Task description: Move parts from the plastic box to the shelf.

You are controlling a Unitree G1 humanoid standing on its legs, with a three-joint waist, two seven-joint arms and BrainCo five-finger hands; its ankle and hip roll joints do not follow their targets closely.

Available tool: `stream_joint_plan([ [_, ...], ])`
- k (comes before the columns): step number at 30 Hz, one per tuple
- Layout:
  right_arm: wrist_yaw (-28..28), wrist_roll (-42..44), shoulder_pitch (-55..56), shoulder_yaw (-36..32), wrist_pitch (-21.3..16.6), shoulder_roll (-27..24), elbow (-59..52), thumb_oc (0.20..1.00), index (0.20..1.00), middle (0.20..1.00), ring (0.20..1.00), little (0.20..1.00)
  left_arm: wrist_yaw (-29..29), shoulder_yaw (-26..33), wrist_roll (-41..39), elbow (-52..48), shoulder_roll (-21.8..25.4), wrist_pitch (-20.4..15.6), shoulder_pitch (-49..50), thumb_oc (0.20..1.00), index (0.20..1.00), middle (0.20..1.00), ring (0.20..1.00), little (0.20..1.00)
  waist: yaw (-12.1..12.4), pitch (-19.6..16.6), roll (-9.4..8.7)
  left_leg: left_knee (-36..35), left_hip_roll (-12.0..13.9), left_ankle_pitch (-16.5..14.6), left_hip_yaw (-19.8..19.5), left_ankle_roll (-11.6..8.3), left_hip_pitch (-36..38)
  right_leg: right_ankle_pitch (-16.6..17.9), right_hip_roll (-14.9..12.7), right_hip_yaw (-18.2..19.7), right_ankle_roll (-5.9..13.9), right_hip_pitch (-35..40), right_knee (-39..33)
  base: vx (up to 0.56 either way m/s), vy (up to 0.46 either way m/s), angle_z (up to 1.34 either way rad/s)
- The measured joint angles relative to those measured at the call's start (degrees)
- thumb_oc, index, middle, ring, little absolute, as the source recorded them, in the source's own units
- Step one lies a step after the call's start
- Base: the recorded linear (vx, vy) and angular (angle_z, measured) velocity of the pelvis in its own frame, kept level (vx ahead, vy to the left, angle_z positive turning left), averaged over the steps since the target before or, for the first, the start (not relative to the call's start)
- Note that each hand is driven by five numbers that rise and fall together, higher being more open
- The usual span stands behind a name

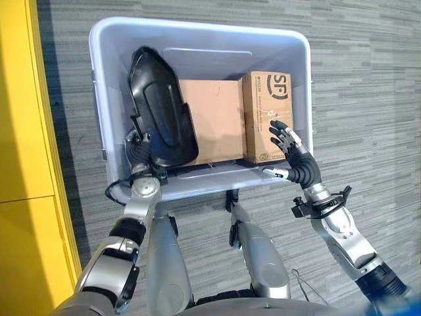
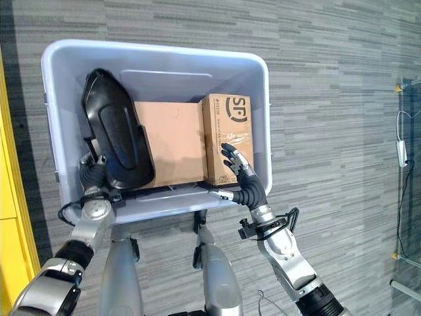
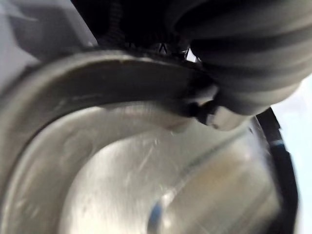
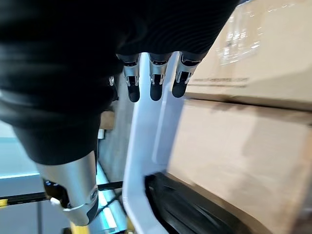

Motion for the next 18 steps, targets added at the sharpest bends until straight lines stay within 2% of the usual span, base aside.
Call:
stream_joint_plan([
  [2,0.11,0.00,-0.31,-0.22,0.05,0.00,0.03,1.000,1.000,1.000,1.000,1.000,-0.83,0.01,0.14,-0.38,0.06,0.07,0.59,0.200,0.200,0.200,0.200,0.200,0.53,-0.03,0.49,-0.41,-0.19,-0.22,0.18,0.36,0.45,0.05,-0.16,0.03,0.02,0.19,0.04,0.07,0.030,-0.01],
  [4,0.33,-0.02,0.30,-1.35,0.09,0.13,0.07,1.000,1.000,1.000,1.000,1.000,-0.99,-0.06,2.46,-5.09,0.07,0.81,3.94,0.200,0.200,0.200,0.200,0.200,1.21,-0.20,1.22,-1.25,-0.50,0.03,0.74,0.48,2.20,-0.03,-0.60,0.09,0.14,1.44,0.01,0.05,0.020,0.01],
  [8,0.78,-0.04,1.78,-4.60,0.25,0.16,0.27,1.000,1.000,1.000,1.000,1.000,-1.76,-0.24,6.26,-12.57,-0.88,0.63,10.06,0.200,0.200,0.200,0.200,0.200,2.48,-2.16,5.68,-2.06,-1.65,0.11,1.07,0.86,4.68,-0.60,-1.79,-0.07,0.79,3.60,0.01,0.08,0.007,0.05],
  [9,1.48,-0.04,2.53,-6.44,0.48,-0.02,0.31,1.000,1.000,1.000,1.000,1.000,-1.74,1.36,6.94,-16.59,-0.10,0.57,12.83,0.200,0.200,0.200,0.200,0.200,3.20,-3.26,7.50,-2.96,-1.82,-0.01,1.29,1.05,7.11,-0.93,-1.97,-0.01,0.86,5.44,0.00,0.10,0.003,0.05],
  [12,2.18,-0.04,3.50,-7.82,0.63,-0.03,0.38,1.000,1.000,1.000,1.000,1.000,-2.26,3.52,9.33,-21.57,2.99,0.43,15.75,0.200,0.200,0.200,0.200,0.200,3.31,-5.34,9.18,-3.22,-2.09,-0.28,1.32,1.25,8.98,-1.48,-2.21,-0.01,0.82,7.24,0.00,0.07,-0.003,0.02],
  [13,2.57,-0.04,4.64,-8.74,0.75,-0.07,1.15,1.000,1.000,1.000,1.000,1.000,-3.12,5.86,11.22,-23.55,4.08,-0.34,17.32,0.200,0.200,0.200,0.200,0.200,3.47,-7.83,10.36,-3.27,-2.05,-0.94,1.27,1.36,9.54,-2.05,-2.13,-0.02,0.87,7.92,-0.01,0.08,-0.004,0.04],
  [15,2.78,-0.04,5.29,-9.05,0.75,-0.07,1.76,1.000,1.000,1.000,1.000,1.000,-3.69,6.40,11.27,-24.75,4.02,-0.83,18.33,0.200,0.200,0.200,0.200,0.200,3.30,-9.81,10.65,-3.27,-2.03,-0.97,1.27,1.34,9.76,-2.11,-2.13,-0.06,0.89,8.17,-0.01,0.06,-0.011,0.01],
  [18,3.58,-0.03,5.21,-9.09,1.08,-0.01,2.27,1.000,1.000,1.000,1.000,1.000,-6.88,6.56,12.55,-28.92,4.23,-1.03,19.91,0.200,0.200,0.200,0.200,0.200,3.14,-10.71,10.66,-3.31,-2.12,-1.32,1.33,1.35,12.22,-2.23,-2.28,0.03,0.90,10.48,-0.01,0.06,-0.014,-0.03],
])
